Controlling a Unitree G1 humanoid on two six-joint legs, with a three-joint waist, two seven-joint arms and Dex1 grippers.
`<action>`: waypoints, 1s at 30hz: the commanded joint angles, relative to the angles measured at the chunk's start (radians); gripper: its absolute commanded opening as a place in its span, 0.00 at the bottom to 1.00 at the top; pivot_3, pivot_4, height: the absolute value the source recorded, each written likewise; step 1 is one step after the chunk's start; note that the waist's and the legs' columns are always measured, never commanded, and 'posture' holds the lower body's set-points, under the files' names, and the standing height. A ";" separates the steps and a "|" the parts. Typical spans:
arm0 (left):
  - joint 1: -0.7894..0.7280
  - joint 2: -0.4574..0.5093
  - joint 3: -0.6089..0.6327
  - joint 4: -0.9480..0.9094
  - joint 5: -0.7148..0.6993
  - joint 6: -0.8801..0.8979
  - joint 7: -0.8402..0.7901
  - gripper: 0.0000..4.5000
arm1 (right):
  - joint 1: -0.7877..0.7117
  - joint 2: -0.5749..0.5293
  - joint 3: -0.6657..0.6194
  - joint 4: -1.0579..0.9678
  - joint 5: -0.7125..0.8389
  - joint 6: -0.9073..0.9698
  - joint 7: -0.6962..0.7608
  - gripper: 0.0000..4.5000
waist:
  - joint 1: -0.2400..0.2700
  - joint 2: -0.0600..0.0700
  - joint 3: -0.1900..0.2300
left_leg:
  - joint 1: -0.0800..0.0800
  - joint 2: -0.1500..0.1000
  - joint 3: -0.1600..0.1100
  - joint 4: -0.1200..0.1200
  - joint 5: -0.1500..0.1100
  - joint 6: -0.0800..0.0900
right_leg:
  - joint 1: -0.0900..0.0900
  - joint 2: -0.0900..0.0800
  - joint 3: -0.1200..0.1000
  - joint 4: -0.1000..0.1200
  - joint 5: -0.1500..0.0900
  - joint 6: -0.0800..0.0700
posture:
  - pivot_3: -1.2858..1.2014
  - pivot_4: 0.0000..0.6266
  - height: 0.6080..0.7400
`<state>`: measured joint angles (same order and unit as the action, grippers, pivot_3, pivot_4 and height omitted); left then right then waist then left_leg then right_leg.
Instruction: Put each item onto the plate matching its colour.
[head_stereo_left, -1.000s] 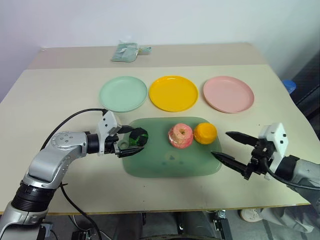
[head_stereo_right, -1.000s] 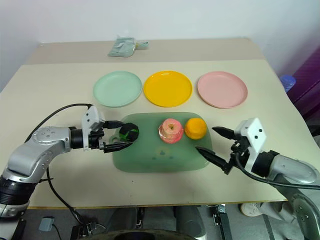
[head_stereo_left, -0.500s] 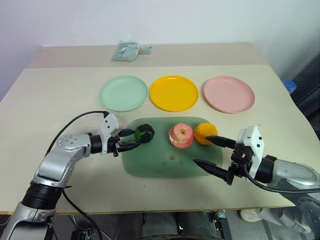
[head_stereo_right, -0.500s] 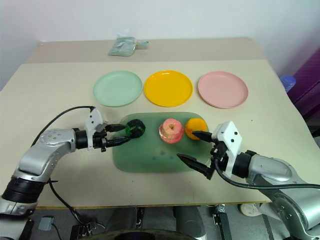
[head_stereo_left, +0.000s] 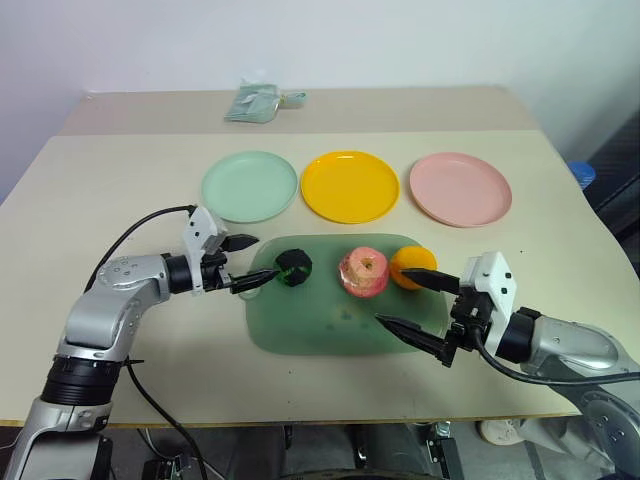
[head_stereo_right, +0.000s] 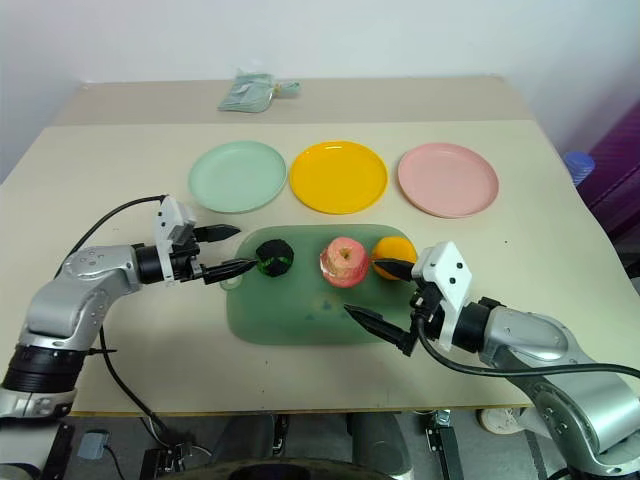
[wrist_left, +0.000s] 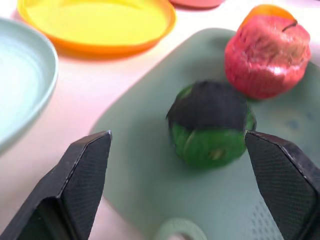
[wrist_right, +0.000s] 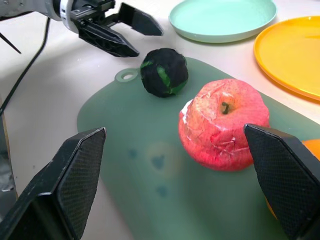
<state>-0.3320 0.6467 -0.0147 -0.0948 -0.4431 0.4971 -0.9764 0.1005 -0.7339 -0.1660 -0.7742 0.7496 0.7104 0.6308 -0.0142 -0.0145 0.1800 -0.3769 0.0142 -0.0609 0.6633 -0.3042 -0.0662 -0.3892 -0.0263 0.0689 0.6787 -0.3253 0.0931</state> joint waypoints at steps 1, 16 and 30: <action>-0.022 -0.029 -0.075 -0.047 0.036 -0.003 0.006 0.99 | -0.011 0.013 0.004 -0.010 -0.009 -0.024 -0.011 1.00 | 0.000 0.000 0.000 | 0.000 0.000 0.000 0.000 0.000 0.000 | 0.000 0.000 0.000 0.000 0.000 0.000 | 0.52 0.24 1.00; -0.035 -0.115 -0.045 -0.033 0.060 -0.003 0.142 0.49 | 0.012 0.023 0.001 -0.035 -0.012 -0.026 -0.033 1.00 | 0.000 0.000 0.000 | 0.000 0.000 0.000 0.000 0.000 0.000 | 0.000 0.000 0.000 0.000 0.000 0.000 | 0.52 0.24 1.00; -0.615 -0.327 0.079 0.849 0.313 -0.249 0.662 0.55 | -0.099 0.051 0.059 0.016 -0.040 -0.027 -0.055 1.00 | -0.002 -0.006 0.001 | -0.010 -0.005 -0.002 0.004 0.000 0.000 | -0.007 -0.001 -0.004 0.000 0.001 0.002 | 0.52 0.24 1.00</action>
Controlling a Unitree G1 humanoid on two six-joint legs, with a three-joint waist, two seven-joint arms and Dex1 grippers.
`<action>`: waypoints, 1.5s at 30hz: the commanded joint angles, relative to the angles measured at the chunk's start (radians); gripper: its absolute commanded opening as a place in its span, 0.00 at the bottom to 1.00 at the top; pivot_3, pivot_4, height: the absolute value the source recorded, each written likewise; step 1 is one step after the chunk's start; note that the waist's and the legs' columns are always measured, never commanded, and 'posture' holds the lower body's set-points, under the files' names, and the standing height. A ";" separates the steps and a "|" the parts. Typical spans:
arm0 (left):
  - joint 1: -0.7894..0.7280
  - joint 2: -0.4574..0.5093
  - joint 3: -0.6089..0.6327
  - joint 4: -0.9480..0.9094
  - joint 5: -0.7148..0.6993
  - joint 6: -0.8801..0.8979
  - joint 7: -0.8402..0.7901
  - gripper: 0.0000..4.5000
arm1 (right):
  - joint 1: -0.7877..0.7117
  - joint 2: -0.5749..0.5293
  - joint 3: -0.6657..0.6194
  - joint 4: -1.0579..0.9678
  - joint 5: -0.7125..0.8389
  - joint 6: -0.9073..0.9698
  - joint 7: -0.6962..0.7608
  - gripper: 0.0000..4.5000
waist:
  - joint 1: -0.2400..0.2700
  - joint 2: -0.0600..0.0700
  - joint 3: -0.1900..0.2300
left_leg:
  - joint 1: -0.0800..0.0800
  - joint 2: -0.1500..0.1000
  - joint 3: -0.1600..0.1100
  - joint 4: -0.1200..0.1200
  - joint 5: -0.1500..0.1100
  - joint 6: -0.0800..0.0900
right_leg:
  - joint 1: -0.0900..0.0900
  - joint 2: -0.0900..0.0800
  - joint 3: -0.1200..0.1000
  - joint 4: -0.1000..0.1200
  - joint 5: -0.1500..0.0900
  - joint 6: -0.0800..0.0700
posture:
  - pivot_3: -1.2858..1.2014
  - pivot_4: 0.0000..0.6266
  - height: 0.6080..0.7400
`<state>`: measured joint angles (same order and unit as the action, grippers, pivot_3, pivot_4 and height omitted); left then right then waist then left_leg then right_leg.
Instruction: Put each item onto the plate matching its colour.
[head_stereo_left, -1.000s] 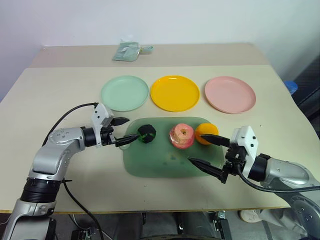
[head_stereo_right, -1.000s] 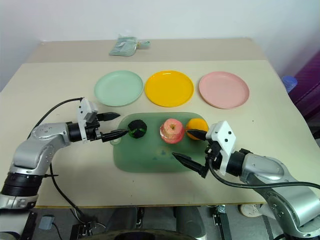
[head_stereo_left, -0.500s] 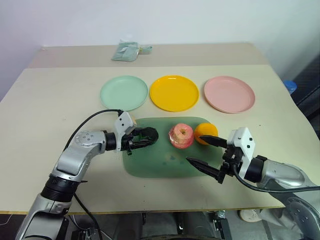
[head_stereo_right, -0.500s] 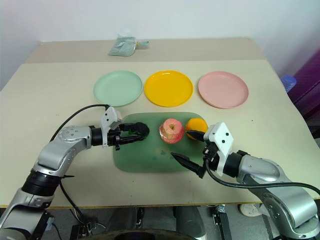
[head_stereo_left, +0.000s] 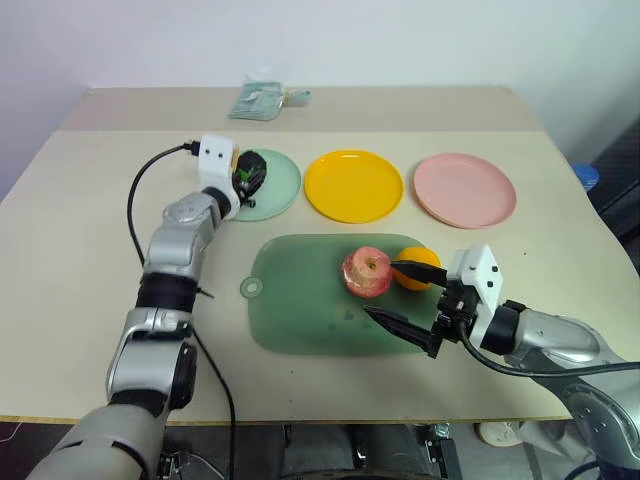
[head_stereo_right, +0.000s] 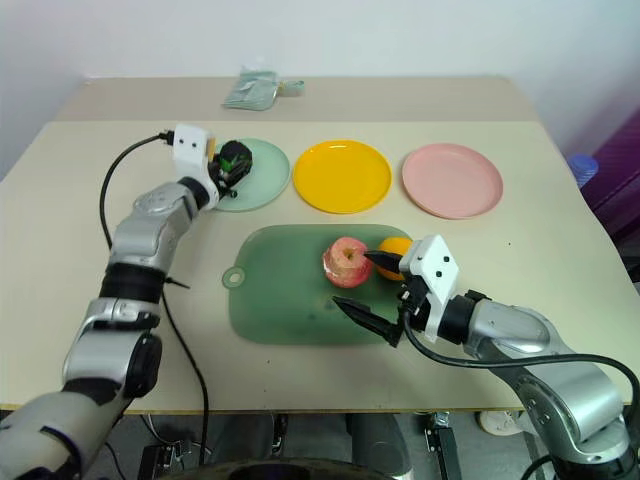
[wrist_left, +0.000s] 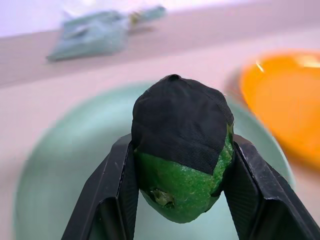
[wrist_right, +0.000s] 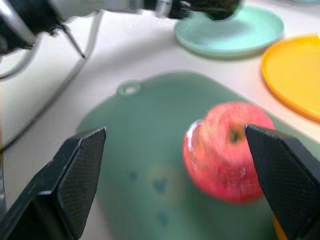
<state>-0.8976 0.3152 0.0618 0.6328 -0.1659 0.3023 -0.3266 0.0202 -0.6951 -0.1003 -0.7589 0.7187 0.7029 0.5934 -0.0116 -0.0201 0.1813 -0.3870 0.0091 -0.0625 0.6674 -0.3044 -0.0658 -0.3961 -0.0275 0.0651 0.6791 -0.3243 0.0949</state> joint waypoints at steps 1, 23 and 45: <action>-0.071 0.008 -0.003 0.167 0.051 -0.070 0.020 0.62 | -0.025 0.017 -0.013 0.005 -0.005 -0.013 -0.027 1.00 | -0.008 0.000 0.000 | -0.002 0.000 0.000 0.000 0.000 0.000 | -0.003 0.000 0.001 0.000 0.000 0.000 | 0.52 0.24 1.00; 0.566 0.350 -0.062 -0.684 -0.220 -0.040 -0.743 0.99 | -0.267 0.113 0.245 0.234 -0.288 0.007 -0.155 1.00 | -0.002 0.000 0.000 | -0.004 0.004 0.000 0.000 0.003 -0.003 | -0.007 -0.002 0.002 0.005 0.000 -0.001 | 0.52 0.24 1.00; 0.746 0.318 -0.125 -1.000 -0.297 0.085 -0.722 1.00 | -0.519 0.165 -0.040 0.443 -0.355 0.074 -0.353 0.62 | -0.003 0.001 0.000 | -0.004 0.005 0.000 0.000 0.003 -0.002 | -0.007 0.000 0.002 0.005 0.000 -0.001 | 0.52 0.24 1.00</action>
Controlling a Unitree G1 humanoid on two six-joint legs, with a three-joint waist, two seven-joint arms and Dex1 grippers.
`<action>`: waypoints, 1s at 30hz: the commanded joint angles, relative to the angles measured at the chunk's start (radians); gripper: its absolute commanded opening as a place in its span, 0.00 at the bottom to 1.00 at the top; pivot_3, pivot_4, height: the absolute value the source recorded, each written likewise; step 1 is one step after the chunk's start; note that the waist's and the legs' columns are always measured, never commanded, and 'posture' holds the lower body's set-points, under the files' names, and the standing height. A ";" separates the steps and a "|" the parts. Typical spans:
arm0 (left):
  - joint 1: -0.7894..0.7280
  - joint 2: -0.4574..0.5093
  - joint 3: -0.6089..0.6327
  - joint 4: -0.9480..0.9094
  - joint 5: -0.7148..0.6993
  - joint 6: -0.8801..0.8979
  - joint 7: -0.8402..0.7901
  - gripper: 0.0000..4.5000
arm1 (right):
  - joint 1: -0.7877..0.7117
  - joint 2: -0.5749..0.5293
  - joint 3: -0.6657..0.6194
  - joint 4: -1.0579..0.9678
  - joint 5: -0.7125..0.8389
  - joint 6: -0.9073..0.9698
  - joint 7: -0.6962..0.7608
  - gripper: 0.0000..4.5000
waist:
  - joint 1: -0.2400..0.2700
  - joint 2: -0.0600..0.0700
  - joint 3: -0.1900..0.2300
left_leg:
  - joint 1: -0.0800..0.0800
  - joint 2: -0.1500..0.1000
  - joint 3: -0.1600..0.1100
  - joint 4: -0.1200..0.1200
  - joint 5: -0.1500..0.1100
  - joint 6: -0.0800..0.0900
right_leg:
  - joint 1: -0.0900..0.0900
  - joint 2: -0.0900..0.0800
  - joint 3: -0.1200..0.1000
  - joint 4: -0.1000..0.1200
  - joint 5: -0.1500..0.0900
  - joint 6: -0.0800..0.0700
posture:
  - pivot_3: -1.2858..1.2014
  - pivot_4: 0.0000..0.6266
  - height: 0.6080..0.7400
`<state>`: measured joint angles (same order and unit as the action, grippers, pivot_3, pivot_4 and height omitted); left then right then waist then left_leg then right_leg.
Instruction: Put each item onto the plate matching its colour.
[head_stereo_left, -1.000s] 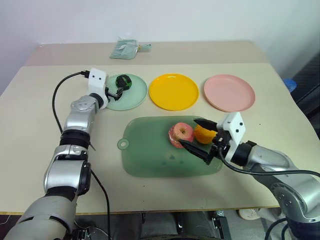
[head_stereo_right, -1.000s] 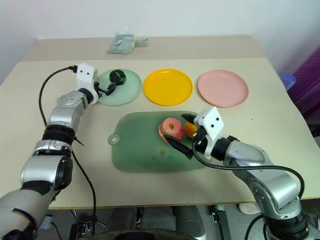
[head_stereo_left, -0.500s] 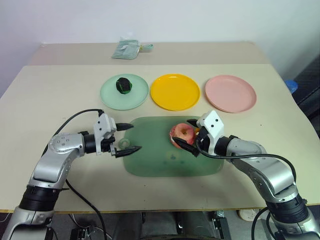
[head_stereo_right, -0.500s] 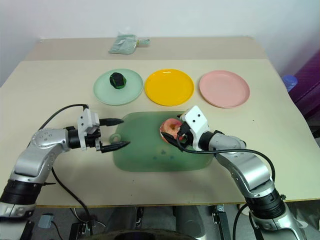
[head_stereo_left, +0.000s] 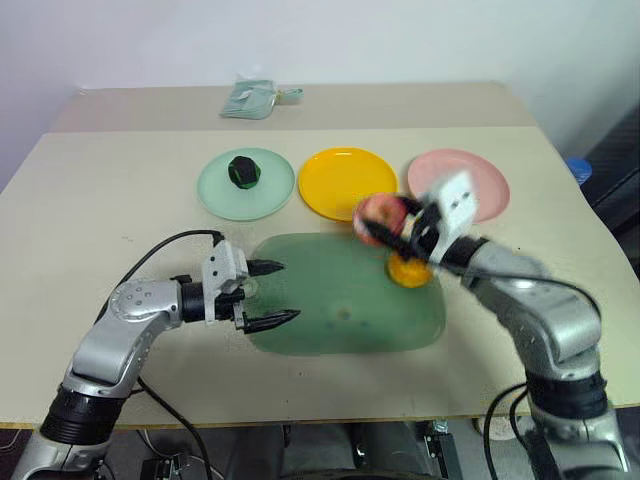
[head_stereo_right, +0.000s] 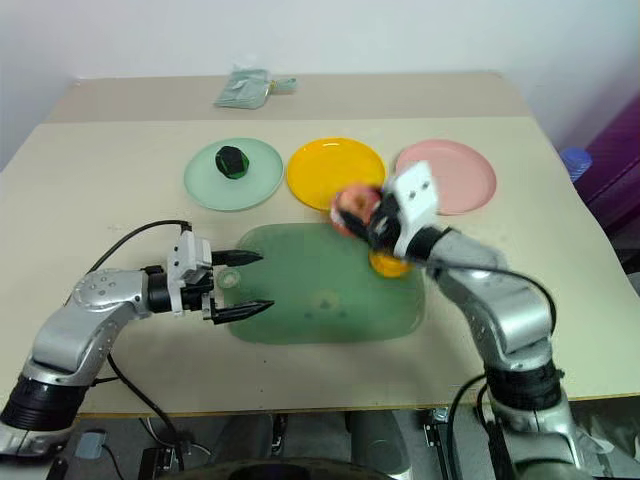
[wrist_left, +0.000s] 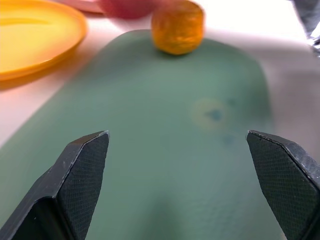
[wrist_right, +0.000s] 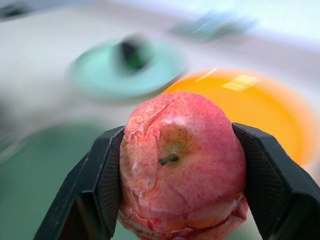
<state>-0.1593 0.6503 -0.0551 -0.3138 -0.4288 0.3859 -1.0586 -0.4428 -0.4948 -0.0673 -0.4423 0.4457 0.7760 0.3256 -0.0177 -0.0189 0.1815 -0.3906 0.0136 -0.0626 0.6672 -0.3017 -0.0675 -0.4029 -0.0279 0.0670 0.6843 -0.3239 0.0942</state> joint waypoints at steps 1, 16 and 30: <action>0.010 -0.026 -0.012 -0.062 -0.039 0.004 0.013 1.00 | -0.081 -0.043 -0.088 0.190 -0.103 0.003 -0.106 0.62 | 0.005 0.000 0.000 | 0.000 0.000 0.000 0.000 0.000 0.000 | 0.000 0.000 0.000 0.000 0.000 0.000 | 0.52 0.24 1.00; 0.092 -0.036 -0.006 -0.058 -0.019 -0.044 0.051 1.00 | -0.140 -0.093 -0.075 0.421 -0.107 -0.281 0.162 0.99 | -0.022 0.004 0.001 | 0.000 0.001 0.002 -0.001 0.000 0.001 | -0.002 0.000 0.002 0.001 0.000 0.000 | 0.52 0.24 1.00; 0.065 -0.002 0.022 0.032 -0.019 -0.106 0.004 1.00 | 0.278 -0.232 0.069 0.085 -0.113 -0.217 0.377 0.99 | -0.002 0.004 0.000 | 0.006 0.000 0.002 0.000 -0.001 0.002 | 0.006 0.001 0.001 -0.001 0.000 0.000 | 0.52 0.24 1.00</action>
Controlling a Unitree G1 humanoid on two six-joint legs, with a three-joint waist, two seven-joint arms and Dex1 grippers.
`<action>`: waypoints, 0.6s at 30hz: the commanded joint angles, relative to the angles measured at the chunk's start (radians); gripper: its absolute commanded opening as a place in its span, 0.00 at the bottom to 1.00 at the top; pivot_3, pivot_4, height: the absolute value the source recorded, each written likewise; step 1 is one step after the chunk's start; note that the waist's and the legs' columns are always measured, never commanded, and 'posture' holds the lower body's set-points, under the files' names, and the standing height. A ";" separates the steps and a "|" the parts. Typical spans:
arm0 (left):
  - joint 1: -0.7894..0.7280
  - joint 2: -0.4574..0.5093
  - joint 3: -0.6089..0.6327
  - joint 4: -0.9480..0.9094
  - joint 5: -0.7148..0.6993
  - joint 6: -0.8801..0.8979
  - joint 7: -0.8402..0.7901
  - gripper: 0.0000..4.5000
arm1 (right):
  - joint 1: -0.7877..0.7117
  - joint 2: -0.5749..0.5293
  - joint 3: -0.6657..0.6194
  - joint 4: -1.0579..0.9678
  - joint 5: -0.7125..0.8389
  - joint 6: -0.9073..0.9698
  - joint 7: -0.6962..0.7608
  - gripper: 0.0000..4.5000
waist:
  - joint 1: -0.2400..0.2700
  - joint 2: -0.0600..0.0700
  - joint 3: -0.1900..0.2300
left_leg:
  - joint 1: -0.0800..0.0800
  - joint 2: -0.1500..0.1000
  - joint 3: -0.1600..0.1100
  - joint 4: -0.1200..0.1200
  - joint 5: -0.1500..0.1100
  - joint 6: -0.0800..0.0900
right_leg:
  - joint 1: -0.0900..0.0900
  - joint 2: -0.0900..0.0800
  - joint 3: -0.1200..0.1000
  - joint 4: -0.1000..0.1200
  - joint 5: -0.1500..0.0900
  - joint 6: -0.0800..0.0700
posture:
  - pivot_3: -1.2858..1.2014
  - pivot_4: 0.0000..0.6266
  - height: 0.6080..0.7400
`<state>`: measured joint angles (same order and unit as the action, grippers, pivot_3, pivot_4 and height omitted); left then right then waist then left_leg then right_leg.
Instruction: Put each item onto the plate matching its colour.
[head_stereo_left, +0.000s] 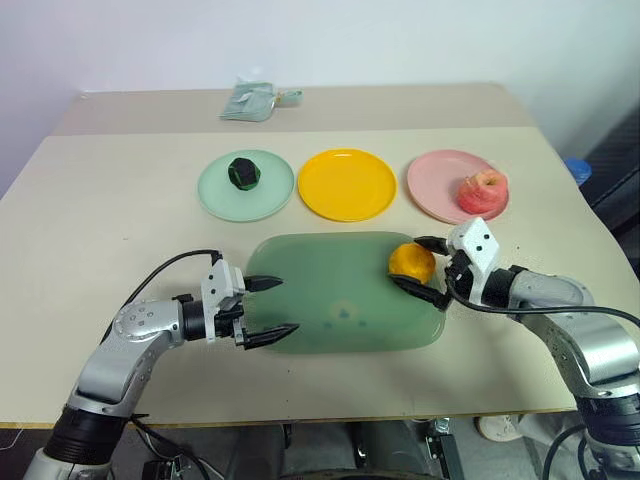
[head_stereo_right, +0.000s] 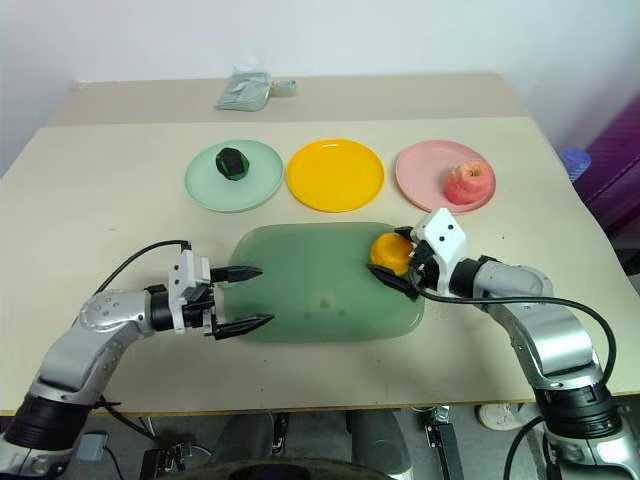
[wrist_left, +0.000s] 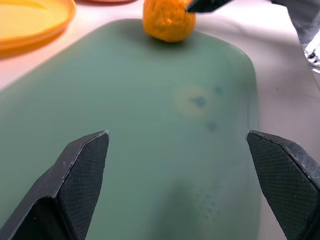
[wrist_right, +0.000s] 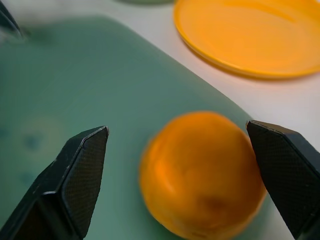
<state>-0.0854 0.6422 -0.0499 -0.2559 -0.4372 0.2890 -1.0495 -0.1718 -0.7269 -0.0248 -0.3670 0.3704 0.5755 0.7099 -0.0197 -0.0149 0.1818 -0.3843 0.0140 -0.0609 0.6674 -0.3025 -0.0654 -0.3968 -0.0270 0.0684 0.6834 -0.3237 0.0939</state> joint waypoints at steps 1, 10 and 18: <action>-0.011 0.007 0.015 -0.033 -0.012 -0.004 -0.002 1.00 | 0.005 0.006 0.028 0.015 -0.042 -0.016 -0.010 0.99 | 0.000 0.000 0.000 | 0.000 0.000 0.000 0.000 0.000 0.000 | 0.000 0.000 0.000 0.000 0.000 0.000 | 0.52 0.24 1.00; -0.021 0.018 0.039 -0.083 -0.032 0.060 0.040 1.00 | -0.087 0.060 0.038 0.051 -0.090 -0.050 -0.060 0.40 | 0.000 0.000 0.000 | 0.002 0.000 0.000 0.000 0.000 0.000 | 0.002 0.000 0.000 0.000 0.000 0.000 | 0.52 0.24 1.00; -0.026 0.027 0.064 -0.105 -0.041 0.096 0.071 1.00 | -0.213 0.093 0.030 0.085 -0.083 -0.044 -0.055 0.40 | 0.000 0.000 0.000 | 0.001 0.000 0.000 -0.001 0.000 0.000 | 0.001 0.000 0.000 0.000 0.000 0.000 | 0.52 0.24 1.00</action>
<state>-0.1010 0.6585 -0.0132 -0.3235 -0.4628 0.3838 -0.9850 -0.3709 -0.6361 0.0271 -0.2620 0.2627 0.5284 0.6390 -0.0195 -0.0147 0.1821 -0.3831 0.0144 -0.0612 0.6668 -0.3026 -0.0654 -0.3957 -0.0274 0.0684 0.6829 -0.3238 0.0939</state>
